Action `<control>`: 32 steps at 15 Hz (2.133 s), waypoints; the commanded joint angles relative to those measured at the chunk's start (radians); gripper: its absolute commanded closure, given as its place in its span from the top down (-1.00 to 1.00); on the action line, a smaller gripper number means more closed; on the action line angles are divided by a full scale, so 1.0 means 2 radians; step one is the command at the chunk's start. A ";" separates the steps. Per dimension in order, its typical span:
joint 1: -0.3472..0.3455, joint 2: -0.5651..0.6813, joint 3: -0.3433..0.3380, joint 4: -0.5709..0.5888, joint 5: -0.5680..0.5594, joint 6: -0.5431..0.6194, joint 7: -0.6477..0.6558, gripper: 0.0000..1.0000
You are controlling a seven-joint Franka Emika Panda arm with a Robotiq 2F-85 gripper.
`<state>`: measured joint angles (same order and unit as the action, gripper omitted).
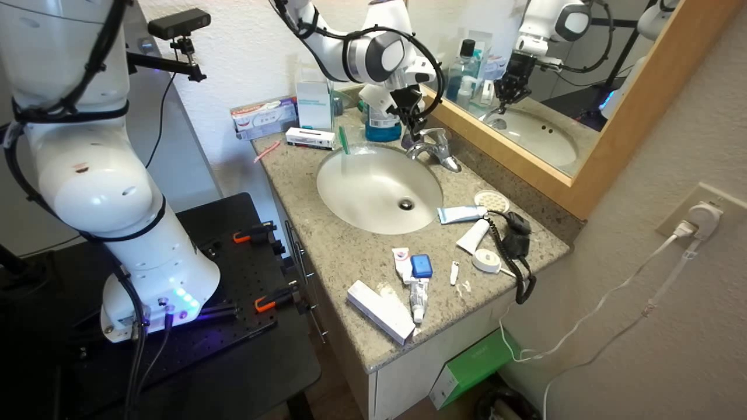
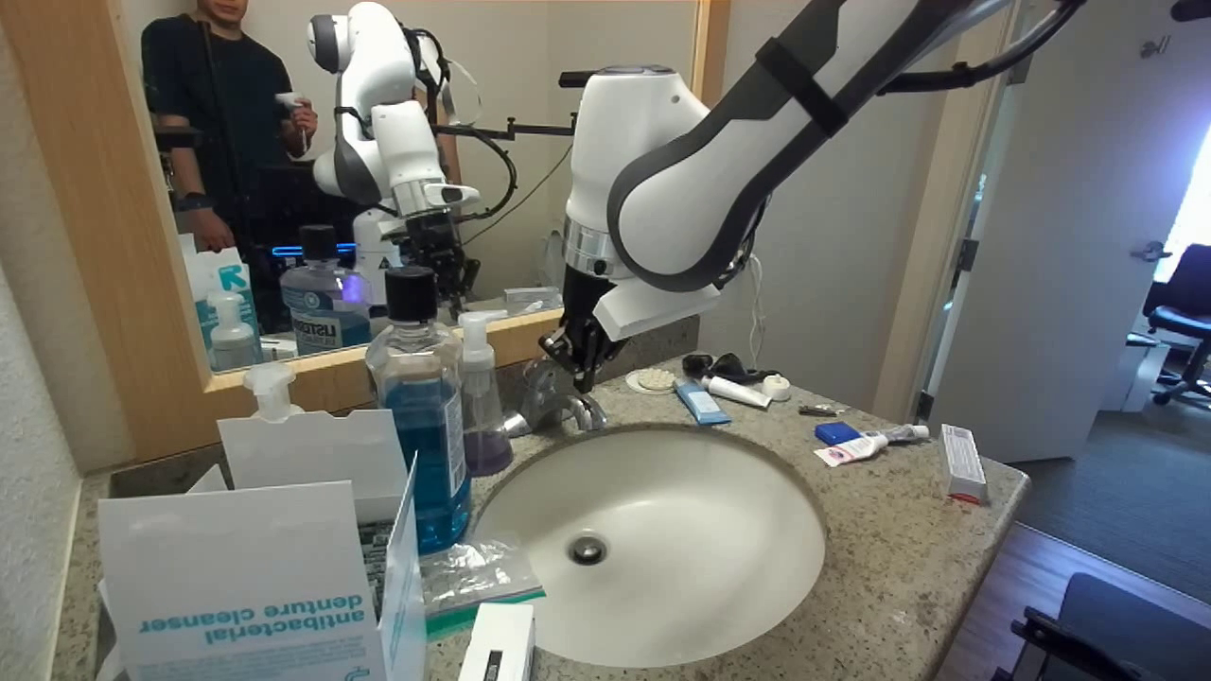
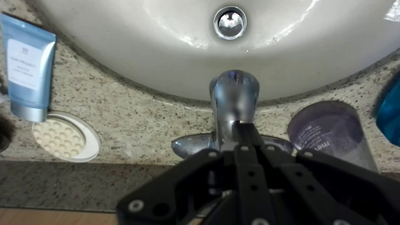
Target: Lift the handle of the tap
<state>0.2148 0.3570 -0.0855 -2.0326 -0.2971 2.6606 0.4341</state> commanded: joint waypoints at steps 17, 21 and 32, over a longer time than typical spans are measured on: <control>0.051 -0.019 -0.046 0.002 -0.169 -0.002 0.167 -1.00; 0.044 -0.027 -0.039 0.005 -0.197 -0.006 0.184 -1.00; 0.033 -0.037 -0.026 0.004 -0.209 -0.007 0.189 -1.00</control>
<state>0.2946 0.3177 -0.1539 -2.0258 -0.6898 2.6599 0.7919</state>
